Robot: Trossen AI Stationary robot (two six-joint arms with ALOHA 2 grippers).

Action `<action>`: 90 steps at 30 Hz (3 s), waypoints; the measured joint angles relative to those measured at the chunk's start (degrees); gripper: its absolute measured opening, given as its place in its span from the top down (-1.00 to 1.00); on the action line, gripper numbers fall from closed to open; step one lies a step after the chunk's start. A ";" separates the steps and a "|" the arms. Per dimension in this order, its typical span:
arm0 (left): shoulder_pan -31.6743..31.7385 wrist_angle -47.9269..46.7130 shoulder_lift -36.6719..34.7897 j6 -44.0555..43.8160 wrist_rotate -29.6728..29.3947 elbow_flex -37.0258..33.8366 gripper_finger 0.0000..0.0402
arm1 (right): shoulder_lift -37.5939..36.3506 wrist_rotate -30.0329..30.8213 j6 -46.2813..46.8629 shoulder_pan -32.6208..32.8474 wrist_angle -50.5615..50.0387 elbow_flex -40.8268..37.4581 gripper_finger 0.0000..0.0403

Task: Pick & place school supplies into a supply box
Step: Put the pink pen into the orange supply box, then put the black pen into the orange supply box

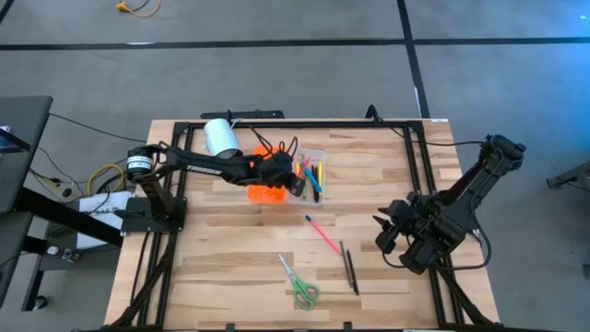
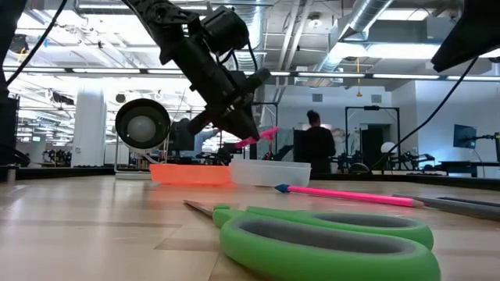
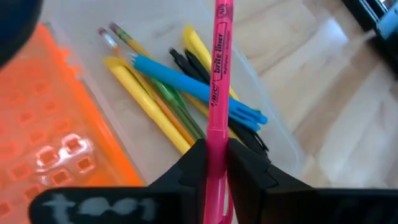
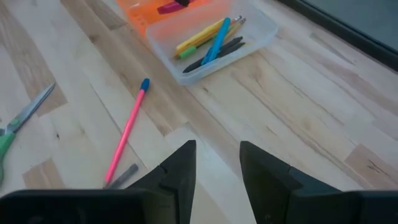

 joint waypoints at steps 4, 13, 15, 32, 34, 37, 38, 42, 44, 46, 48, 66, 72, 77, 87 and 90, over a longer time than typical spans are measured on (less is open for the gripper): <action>0.17 0.08 0.00 -0.93 -0.70 0.00 0.64 | 0.00 0.44 -0.02 -0.28 -0.02 0.00 0.41; 0.17 3.27 0.00 -0.03 1.06 0.00 0.25 | 0.00 0.31 -0.02 -3.08 0.62 0.00 0.41; 0.15 5.71 -0.02 2.16 4.36 0.00 0.20 | 0.00 0.27 -0.28 -3.65 2.17 0.00 0.41; -13.69 -1.60 -0.15 26.52 14.82 0.02 0.27 | 1.65 -14.28 -15.01 -10.15 22.93 -0.02 0.41; -15.43 -2.75 -0.15 27.17 13.43 0.02 0.28 | 3.38 -16.51 -13.77 -9.84 23.92 0.00 0.41; -17.92 -3.37 -0.14 28.43 12.50 0.02 0.29 | 7.60 -21.45 -13.59 -8.73 26.51 -0.02 0.41; -18.66 -3.78 -0.15 28.87 12.29 0.02 0.29 | 9.06 -23.22 -13.43 -8.34 28.09 -0.01 0.41; -21.32 -8.21 -0.15 30.90 11.36 0.02 0.29 | 14.72 -27.11 -9.54 -6.69 36.17 0.00 0.41; -22.32 -10.38 -0.15 31.87 10.38 0.02 0.29 | 16.96 -27.55 -5.19 -6.11 38.96 0.00 0.41; -22.88 -11.79 -0.15 32.90 9.47 0.02 0.29 | 19.17 -28.12 0.30 -5.66 40.19 0.00 0.41; -23.16 -12.16 -0.15 33.79 8.62 0.02 0.29 | 21.20 -29.92 5.01 -5.45 40.27 0.00 0.41; -23.10 -13.70 -0.15 38.68 8.62 0.02 0.30 | 29.07 -34.51 19.43 -5.60 37.51 2.78 0.41; -23.10 -13.72 -0.14 38.82 8.63 0.02 0.30 | 29.07 -34.53 19.48 -6.16 36.53 2.79 0.41; -23.02 -13.75 -0.14 40.07 8.67 0.02 0.30 | 29.10 -34.54 19.43 -7.13 35.53 2.80 0.41; -21.84 -14.82 -0.15 39.44 8.72 0.00 0.30 | 33.53 -37.55 17.67 -7.74 38.83 3.70 0.41; -21.86 -14.97 -0.15 39.08 8.80 0.00 0.30 | 34.21 -38.02 19.17 -7.37 38.27 4.36 0.41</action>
